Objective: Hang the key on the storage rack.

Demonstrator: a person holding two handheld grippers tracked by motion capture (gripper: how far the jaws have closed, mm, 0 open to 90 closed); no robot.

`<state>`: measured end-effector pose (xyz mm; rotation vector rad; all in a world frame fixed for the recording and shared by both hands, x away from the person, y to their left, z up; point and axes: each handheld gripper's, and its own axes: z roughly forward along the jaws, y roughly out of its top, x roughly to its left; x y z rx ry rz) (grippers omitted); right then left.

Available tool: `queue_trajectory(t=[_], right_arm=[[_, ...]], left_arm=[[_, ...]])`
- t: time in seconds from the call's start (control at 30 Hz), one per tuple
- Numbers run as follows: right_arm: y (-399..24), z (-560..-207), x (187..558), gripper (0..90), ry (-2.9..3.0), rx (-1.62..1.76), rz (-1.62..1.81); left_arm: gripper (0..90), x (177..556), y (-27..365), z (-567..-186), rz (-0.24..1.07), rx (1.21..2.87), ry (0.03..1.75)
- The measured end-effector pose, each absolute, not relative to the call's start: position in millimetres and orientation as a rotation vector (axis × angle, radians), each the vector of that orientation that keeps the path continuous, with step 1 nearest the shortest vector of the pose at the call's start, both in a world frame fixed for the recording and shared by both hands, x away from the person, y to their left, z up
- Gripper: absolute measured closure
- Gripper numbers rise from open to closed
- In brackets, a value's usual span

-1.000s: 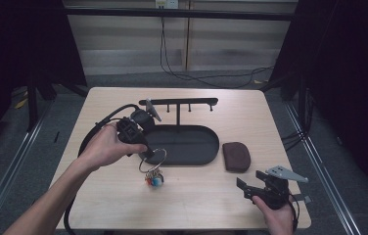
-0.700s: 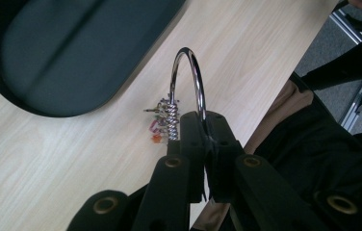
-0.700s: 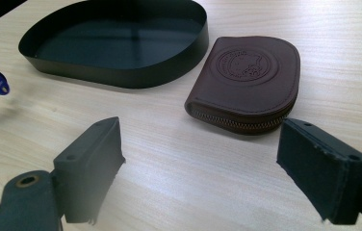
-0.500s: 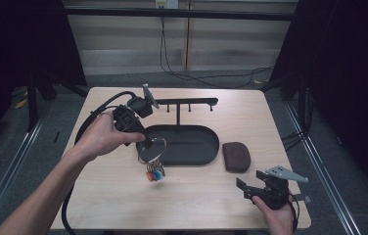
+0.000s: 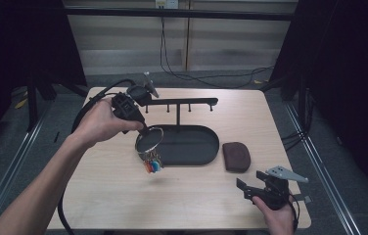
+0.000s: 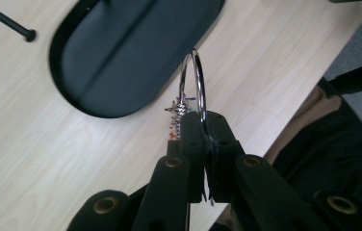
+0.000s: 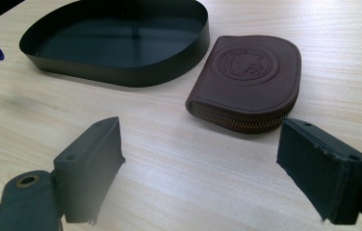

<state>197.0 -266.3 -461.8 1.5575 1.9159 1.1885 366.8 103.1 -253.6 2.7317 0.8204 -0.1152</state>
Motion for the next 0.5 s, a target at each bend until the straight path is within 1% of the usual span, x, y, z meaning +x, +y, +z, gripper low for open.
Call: queue_trajectory(t=[0.03, 0.2, 0.33, 0.43, 0.5], right_arm=[[-266.2, -461.8, 197.0, 16.0, 1.916, 1.557, 1.188], [-265.8, -462.0, 197.4, 16.0, 1.922, 1.554, 1.185], [-265.6, -461.8, 196.9, 16.0, 1.919, 1.555, 1.186], [-265.8, -462.0, 197.2, 16.0, 1.922, 1.555, 1.184], [-265.5, -462.2, 197.4, 16.0, 1.923, 1.555, 1.184]], left_arm=[[87.9, 366.8, 103.1, -253.6, -0.115, 2.732, 0.820], [87.8, 372.8, 100.6, -251.1, -0.020, 2.782, 0.839], [87.8, 376.9, 101.3, -249.0, 0.007, 2.786, 0.850], [87.8, 380.2, 101.6, -248.7, 0.049, 2.820, 0.863], [87.8, 382.2, 101.5, -248.3, 0.049, 2.825, 0.867]])
